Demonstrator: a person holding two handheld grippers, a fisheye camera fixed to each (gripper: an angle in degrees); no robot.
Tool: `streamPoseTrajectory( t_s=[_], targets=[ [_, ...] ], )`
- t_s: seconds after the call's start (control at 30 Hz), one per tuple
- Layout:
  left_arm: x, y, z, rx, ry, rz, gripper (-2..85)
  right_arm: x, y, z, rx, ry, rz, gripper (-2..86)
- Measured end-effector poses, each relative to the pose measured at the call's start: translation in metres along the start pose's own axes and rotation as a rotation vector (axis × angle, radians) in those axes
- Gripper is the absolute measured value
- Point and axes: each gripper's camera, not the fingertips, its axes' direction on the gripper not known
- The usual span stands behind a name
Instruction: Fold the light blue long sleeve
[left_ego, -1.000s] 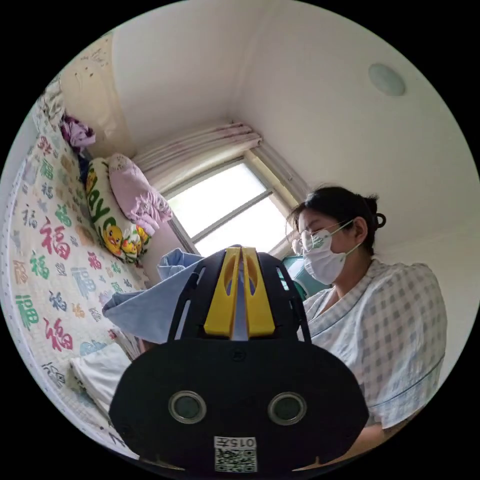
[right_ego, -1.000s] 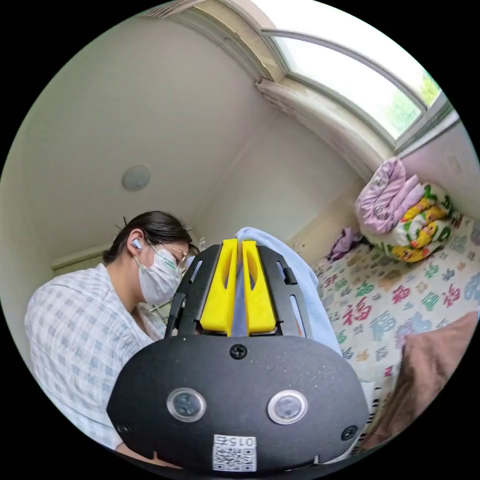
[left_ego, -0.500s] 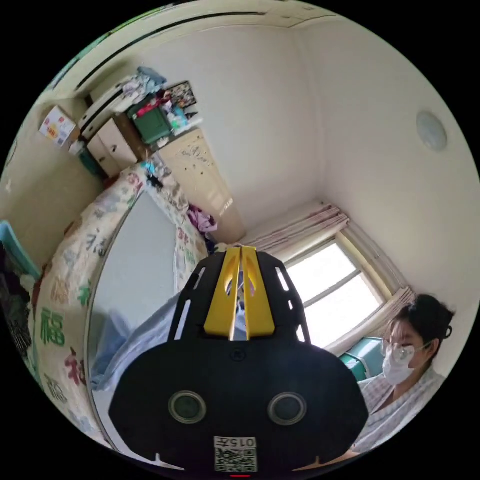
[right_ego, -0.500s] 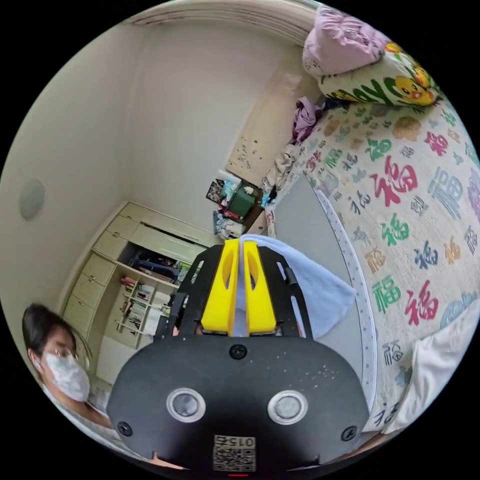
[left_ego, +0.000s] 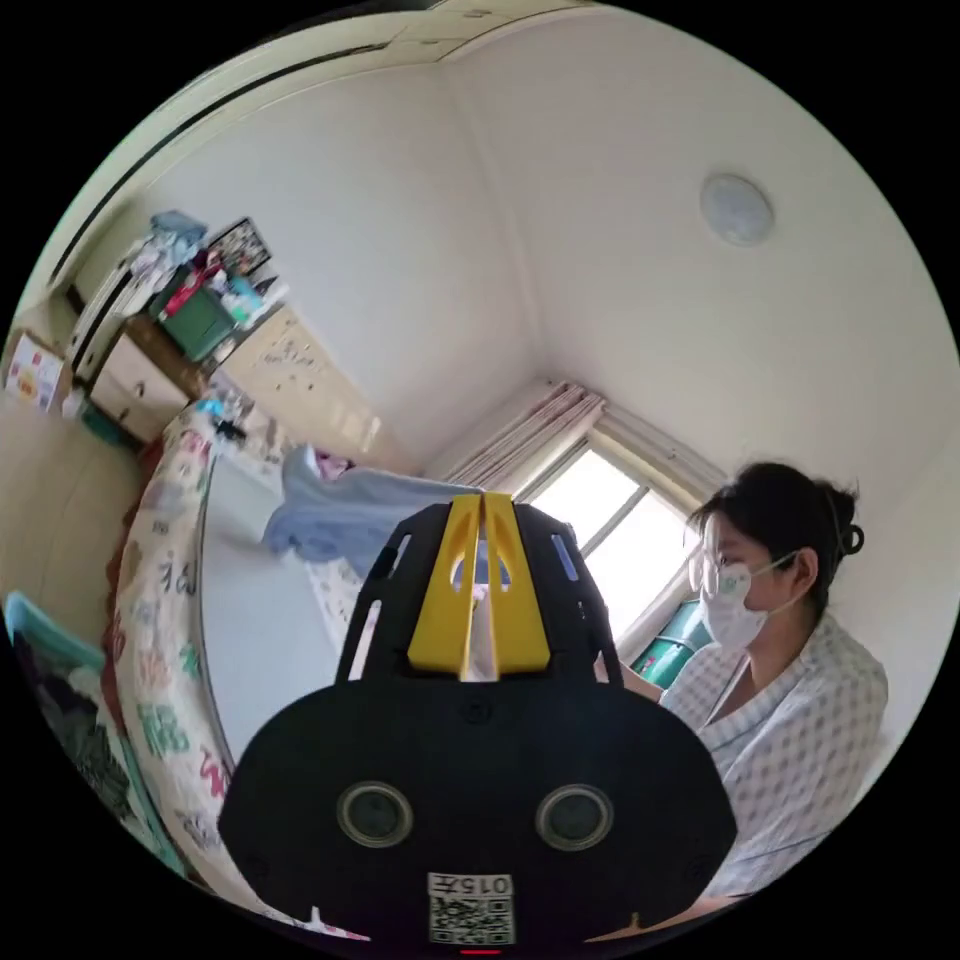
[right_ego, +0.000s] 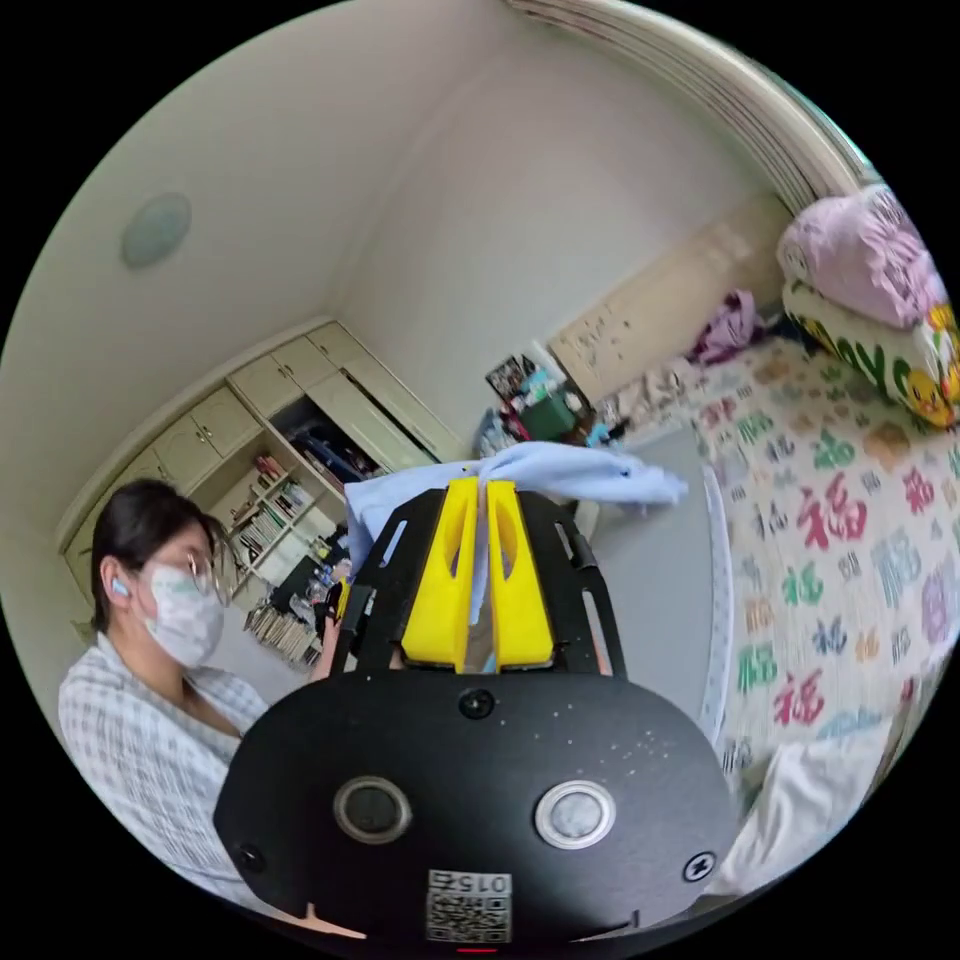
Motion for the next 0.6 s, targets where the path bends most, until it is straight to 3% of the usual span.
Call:
streamPoseTrajectory(
  t_s=[0.2, 0.37, 0.5, 0.6],
  targets=[
    [-0.145, 0.169, -0.04, -0.235, -0.29, -0.457, -0.8, 0.13, 0.139, 0.088, -0.284, 0.233, 0.445, 0.2],
    [-0.209, 0.289, -0.024, -0.672, -0.557, -0.686, -0.8, 0.232, 0.225, 0.148, -0.442, 0.604, 0.885, -0.6],
    [-0.228, 0.309, -0.023, -0.583, -0.591, -0.755, -0.7, 0.25, 0.232, 0.176, -0.503, 0.82, 0.903, -0.8],
    [-0.241, 0.306, -0.014, -0.585, -0.647, -0.751, -0.7, 0.256, 0.23, 0.225, -0.724, 0.859, 0.742, -0.3]
  ],
)
